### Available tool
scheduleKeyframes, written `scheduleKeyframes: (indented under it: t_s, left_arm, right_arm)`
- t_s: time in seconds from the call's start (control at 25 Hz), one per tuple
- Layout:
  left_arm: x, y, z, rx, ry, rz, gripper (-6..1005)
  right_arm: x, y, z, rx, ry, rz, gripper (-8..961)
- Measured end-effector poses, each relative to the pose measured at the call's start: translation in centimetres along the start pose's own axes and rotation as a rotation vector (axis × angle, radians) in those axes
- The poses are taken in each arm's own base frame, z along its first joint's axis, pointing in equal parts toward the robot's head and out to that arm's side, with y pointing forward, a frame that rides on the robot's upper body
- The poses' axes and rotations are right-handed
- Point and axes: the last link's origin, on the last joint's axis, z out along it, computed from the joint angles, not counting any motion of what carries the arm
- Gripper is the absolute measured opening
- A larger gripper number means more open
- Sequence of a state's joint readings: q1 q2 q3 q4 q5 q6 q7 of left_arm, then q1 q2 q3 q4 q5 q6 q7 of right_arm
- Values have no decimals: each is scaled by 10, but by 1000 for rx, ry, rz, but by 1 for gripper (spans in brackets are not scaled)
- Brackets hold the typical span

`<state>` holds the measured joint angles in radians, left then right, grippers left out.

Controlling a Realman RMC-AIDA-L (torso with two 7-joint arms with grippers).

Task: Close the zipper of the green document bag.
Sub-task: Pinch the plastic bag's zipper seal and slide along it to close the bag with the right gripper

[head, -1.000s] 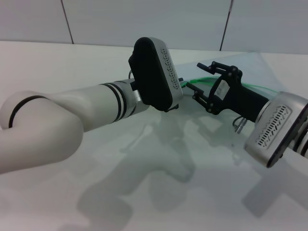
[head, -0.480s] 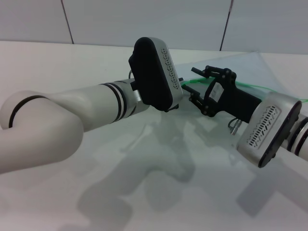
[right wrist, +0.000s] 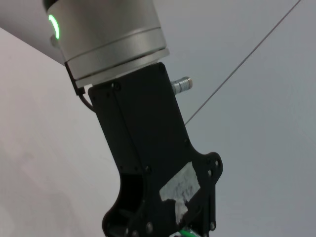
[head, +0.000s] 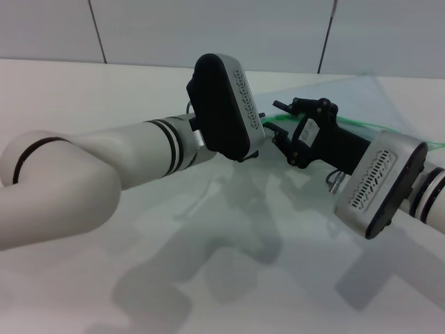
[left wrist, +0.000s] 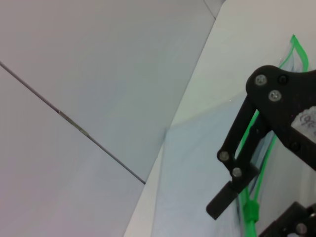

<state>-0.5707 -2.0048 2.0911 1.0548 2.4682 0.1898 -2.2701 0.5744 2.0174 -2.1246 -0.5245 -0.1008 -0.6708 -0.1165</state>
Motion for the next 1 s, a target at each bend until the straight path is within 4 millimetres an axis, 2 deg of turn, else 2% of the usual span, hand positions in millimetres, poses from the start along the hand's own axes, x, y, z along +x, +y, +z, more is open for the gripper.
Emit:
scheduleKeyframes:
  t_s: [0.6, 1.0]
  left_arm:
    - [-2, -3, 0, 1, -12, -3, 56]
    - [-5, -2, -1, 0, -19, 0, 56]
  right_arm:
    - [-6, 5, 4, -17, 31, -19, 281]
    - [-10, 7, 6, -22, 65, -36, 275]
